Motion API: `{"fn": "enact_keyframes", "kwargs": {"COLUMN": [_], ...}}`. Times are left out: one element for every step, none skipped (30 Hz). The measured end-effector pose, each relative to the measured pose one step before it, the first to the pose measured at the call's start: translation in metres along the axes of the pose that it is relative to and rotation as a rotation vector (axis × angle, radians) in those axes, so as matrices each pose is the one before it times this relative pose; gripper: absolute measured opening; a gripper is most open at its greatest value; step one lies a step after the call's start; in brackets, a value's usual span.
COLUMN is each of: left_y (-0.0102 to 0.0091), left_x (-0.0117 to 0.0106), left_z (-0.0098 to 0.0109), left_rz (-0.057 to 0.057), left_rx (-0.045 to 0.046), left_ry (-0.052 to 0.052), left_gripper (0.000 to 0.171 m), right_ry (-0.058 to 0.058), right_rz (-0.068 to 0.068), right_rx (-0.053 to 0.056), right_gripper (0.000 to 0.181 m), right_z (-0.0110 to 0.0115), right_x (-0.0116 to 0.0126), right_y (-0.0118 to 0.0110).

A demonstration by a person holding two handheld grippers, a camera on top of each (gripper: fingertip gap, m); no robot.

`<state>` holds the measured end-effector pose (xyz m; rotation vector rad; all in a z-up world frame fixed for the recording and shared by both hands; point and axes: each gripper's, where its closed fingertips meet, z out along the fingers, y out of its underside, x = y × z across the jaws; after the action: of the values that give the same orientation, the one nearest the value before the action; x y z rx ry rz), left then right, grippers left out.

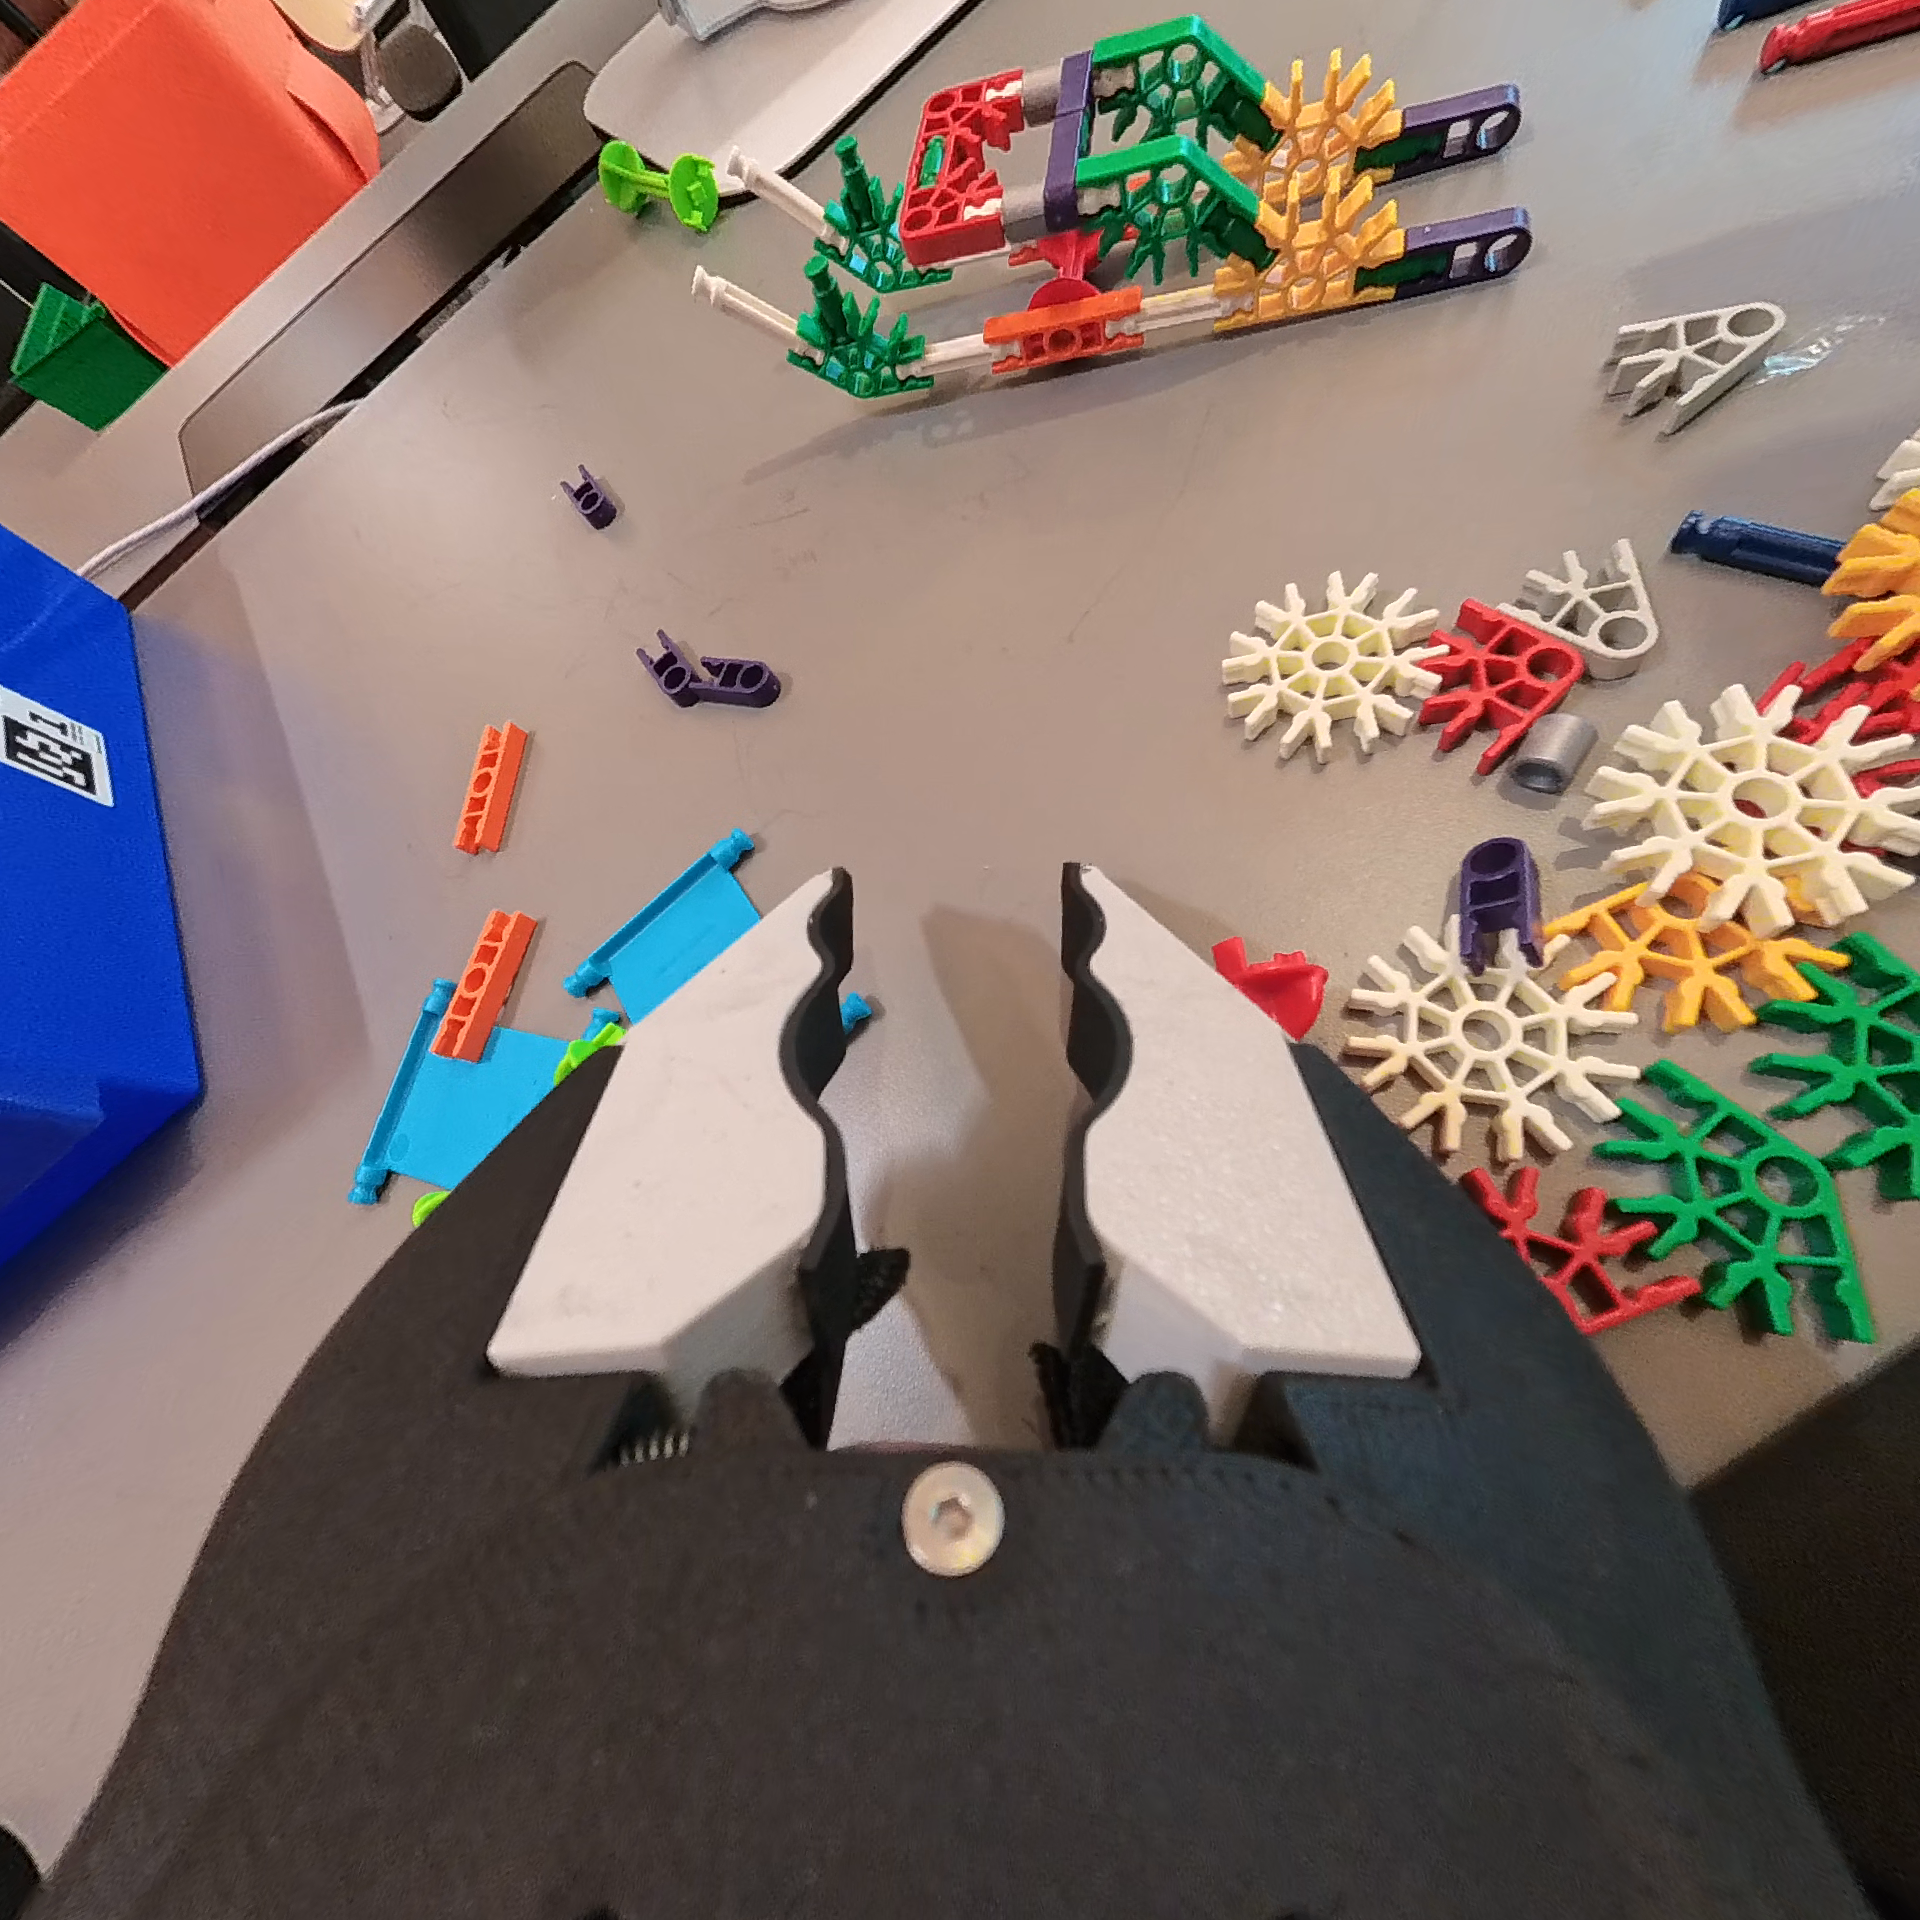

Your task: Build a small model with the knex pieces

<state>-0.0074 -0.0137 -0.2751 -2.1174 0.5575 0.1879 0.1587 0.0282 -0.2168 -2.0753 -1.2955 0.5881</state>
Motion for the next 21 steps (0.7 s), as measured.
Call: {"fn": "enact_keyframes", "kwargs": {"left_y": [0.00006, 0.00015, 0.00015, 0.00021, 0.00015, 0.00015, 0.00012, 0.00024, 0.00018, 0.0001, 0.00011, -0.00003, -0.00001, -0.00002, -0.00015, 0.00007, 0.00003, -0.00014, -0.00009, -0.00006, -0.00008], "left_x": [0.00005, 0.00014, 0.00014, -0.00001, -0.00013, -0.00006, 0.00001, 0.0002, 0.00022, 0.00036, 0.00024, 0.00015, 0.00007, 0.00011, 0.00025, 0.00013, 0.00022, 0.0003, 0.00006, 0.00003, -0.00007], "left_z": [0.00003, 0.00013, 0.00012, 0.00013, 0.00013, 0.00012, 0.00006, 0.00016, 0.00017, 0.00013, 0.00012, 0.0, 0.00005, 0.0, 0.00002, 0.0001, 0.00016, 0.00004, 0.00003, 0.00007, 0.0], "left_rz": [0.0017, 0.0016, 0.0016, 0.001, -0.0002, 0.0, 0.0012, 0.0023, 0.0033, 0.0033, 0.0024, 0.0015, 0.0016, 0.0021, 0.0025, 0.0022, 0.0021, 0.0025, 0.002, 0.0015, 0.0012], "left_rx": [-0.00058, -0.00132, -0.00134, -0.00111, -0.00122, -0.00156, -0.00133, -0.00178, -0.00171, -0.00119, -0.00144, 0.00009, -0.00044, -0.00001, 0.00022, -0.0005, -0.00091, 0.00049, 0.00043, -0.00007, -0.00012], "left_ry": [-0.0003, -0.0003, -0.0003, -0.0004, -0.0008, -0.0008, -0.0006, -0.0005, -0.0004, -0.0003, 0.0001, -0.0005, -0.0008, -0.0005, -0.0006, -0.0003, -0.0001, 0.0004, -0.0009, -0.0012, -0.0012], "left_gripper": [0.038, 0.038, 0.038, 0.037, 0.037, 0.037, 0.037, 0.037, 0.037, 0.037, 0.037, 0.037, 0.036, 0.036, 0.035, 0.034, 0.033, 0.032, 0.032, 0.032, 0.031], "right_ry": [0.003, 0.0033, 0.0037, 0.0038, 0.0038, 0.0042, 0.0042, 0.004, 0.0042, 0.0039, 0.0037, 0.0038, 0.0038, 0.0039, 0.0034, 0.0027, 0.0021, 0.002, 0.0024, 0.0023, 0.0019], "right_rz": [0.0019, 0.0017, 0.002, 0.0026, 0.0031, 0.0033, 0.0038, 0.0045, 0.0044, 0.0045, 0.0046, 0.0043, 0.0042, 0.0043, 0.0045, 0.0047, 0.0044, 0.0036, 0.0026, 0.002, 0.0016], "right_rx": [0.0002, 0.0, 0.0004, 0.0008, 0.0008, 0.0012, 0.0014, 0.0011, 0.0014, 0.0009, 0.0003, 0.0008, 0.0008, 0.001, 0.0013, 0.0016, 0.0013, 0.0004, 0.0004, 0.0009, 0.0011], "right_gripper": [0.058, 0.058, 0.058, 0.058, 0.058, 0.058, 0.057, 0.057, 0.057, 0.057, 0.057, 0.057, 0.057, 0.056, 0.057, 0.056, 0.056, 0.056, 0.056, 0.055, 0.055], "right_z": [-0.00163, -0.00167, -0.00177, -0.00194, -0.00199, -0.00196, -0.00207, -0.00198, -0.00194, -0.00188, -0.00185, -0.00179, -0.00181, -0.0017, -0.00158, -0.00152, -0.00135, -0.00125, -0.00112, -0.00117, -0.00105], "right_x": [0.0012, 0.00117, 0.0013, 0.00137, 0.00143, 0.00153, 0.00159, 0.00169, 0.00178, 0.00179, 0.00178, 0.00187, 0.0018, 0.00186, 0.00184, 0.00166, 0.00145, 0.00149, 0.00136, 0.00128, 0.00129], "right_y": [0.00116, 0.00121, 0.00129, 0.00128, 0.00146, 0.00155, 0.00163, 0.00183, 0.00191, 0.00188, 0.00202, 0.00178, 0.0018, 0.00167, 0.00152, 0.00158, 0.00143, 0.0014, 0.00142, 0.00102, 0.00089]}}
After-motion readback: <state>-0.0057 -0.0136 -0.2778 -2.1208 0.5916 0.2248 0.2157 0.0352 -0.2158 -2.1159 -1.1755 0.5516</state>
